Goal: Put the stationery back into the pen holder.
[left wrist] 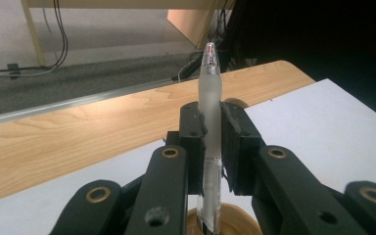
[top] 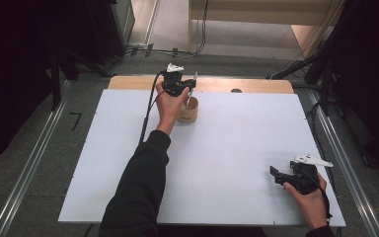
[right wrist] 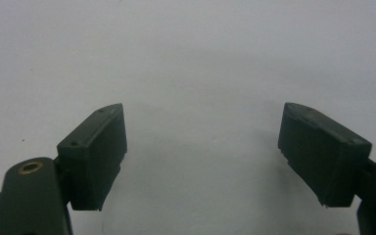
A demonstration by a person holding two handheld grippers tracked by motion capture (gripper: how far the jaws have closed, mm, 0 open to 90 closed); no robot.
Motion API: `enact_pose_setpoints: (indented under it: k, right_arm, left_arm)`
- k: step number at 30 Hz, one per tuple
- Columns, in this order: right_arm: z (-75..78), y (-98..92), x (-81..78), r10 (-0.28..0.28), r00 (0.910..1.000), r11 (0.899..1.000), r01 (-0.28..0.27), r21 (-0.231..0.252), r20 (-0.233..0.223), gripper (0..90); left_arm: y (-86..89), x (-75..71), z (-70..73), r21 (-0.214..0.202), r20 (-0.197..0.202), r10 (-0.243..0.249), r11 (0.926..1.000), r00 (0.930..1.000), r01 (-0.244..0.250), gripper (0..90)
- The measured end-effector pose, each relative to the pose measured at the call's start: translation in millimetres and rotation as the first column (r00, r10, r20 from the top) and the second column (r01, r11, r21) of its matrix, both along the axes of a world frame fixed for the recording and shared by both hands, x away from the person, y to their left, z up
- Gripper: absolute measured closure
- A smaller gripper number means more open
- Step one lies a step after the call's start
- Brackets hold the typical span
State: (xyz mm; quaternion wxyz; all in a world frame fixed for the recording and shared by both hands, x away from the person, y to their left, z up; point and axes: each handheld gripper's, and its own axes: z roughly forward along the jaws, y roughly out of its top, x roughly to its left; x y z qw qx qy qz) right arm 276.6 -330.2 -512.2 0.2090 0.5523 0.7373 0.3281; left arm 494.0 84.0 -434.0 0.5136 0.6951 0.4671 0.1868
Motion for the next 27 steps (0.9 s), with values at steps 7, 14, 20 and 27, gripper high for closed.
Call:
enact_pose_setpoints:
  k: [7, 14, 20, 27]
  right_arm:
    - [-0.6, 0.6, 0.2, 0.003, 1.0000, 1.000, -0.003, -0.005, 0.000, 16.5]
    - [-0.7, 0.3, 0.2, 0.002, 1.0000, 1.000, -0.002, -0.005, -0.001, 16.5]
    - [-0.8, 0.7, 0.2, 0.007, 1.0000, 1.000, -0.007, -0.009, 0.002, 16.5]
    - [-0.6, 1.3, -0.4, 0.006, 1.0000, 1.000, -0.006, -0.010, -0.001, 16.5]
  left_arm:
    - [0.2, -3.9, -8.8, 0.004, 0.023, 0.001, 1.0000, 0.9997, -0.001, 80.7]
    - [0.8, -7.0, -8.6, 0.017, 0.025, -0.001, 0.9998, 0.9997, 0.000, 80.3]
    - [0.4, -10.4, -8.7, 0.037, 0.025, 0.000, 0.9993, 0.9997, -0.001, 76.1]
    - [4.8, -16.1, -8.6, 0.048, 0.024, 0.000, 0.9988, 0.9997, -0.001, 70.0]
